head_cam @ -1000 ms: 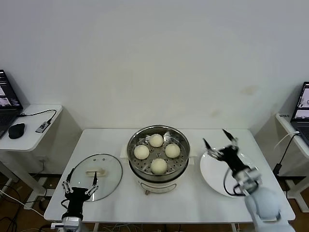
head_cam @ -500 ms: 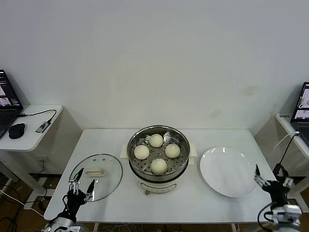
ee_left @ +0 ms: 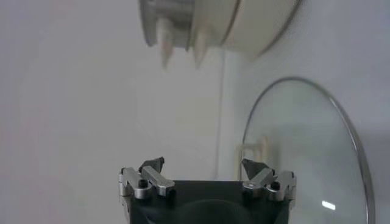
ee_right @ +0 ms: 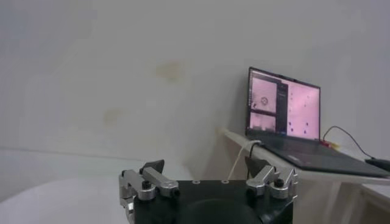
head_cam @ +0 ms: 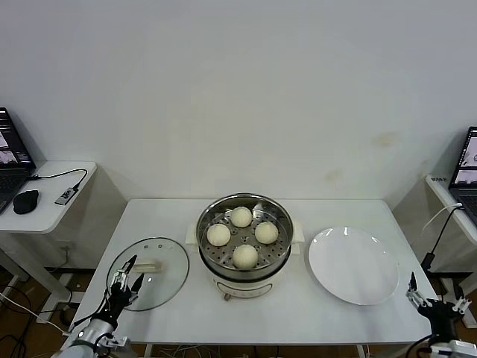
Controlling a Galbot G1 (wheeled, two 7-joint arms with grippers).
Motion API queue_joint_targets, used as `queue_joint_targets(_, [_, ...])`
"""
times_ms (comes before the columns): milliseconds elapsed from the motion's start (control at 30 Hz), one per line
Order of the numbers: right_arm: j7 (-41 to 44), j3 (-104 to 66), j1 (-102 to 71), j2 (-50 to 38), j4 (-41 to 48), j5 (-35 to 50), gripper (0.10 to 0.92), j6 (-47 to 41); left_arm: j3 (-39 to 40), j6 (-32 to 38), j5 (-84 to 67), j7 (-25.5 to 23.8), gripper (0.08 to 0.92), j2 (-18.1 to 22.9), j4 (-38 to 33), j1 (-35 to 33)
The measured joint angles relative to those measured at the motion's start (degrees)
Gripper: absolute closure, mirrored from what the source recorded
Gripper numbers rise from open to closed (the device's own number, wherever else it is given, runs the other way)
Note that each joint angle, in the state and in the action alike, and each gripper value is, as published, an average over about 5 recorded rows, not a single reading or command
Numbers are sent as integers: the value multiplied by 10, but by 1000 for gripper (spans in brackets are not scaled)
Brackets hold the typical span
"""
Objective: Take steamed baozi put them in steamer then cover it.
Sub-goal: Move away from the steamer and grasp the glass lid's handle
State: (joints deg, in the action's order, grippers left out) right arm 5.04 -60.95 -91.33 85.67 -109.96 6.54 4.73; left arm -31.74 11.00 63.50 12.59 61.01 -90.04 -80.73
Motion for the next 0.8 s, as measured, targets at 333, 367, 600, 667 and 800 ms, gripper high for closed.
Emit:
queue_joint_targets(333, [2,-3,-2,6,1,-7,203,1,17,4,29,-1,177,8,60,66])
queue_joint_targets(367, [3,-3,-3,6,2,-7,203,1,19,4,31,-2,177,9,66,72])
queue_joint_targets(600, [5,-4,-3,5,8,-9,203,5,27,7,44,1,177,17,106,108])
queue_joint_targets(667, [5,-4,-2,5,10,-11,203,6,29,7,45,1,177,18,116,118])
queue_joint_targets(800, [6,-2,2,5,18,-14,203,8,33,8,47,3,177,20,134,135])
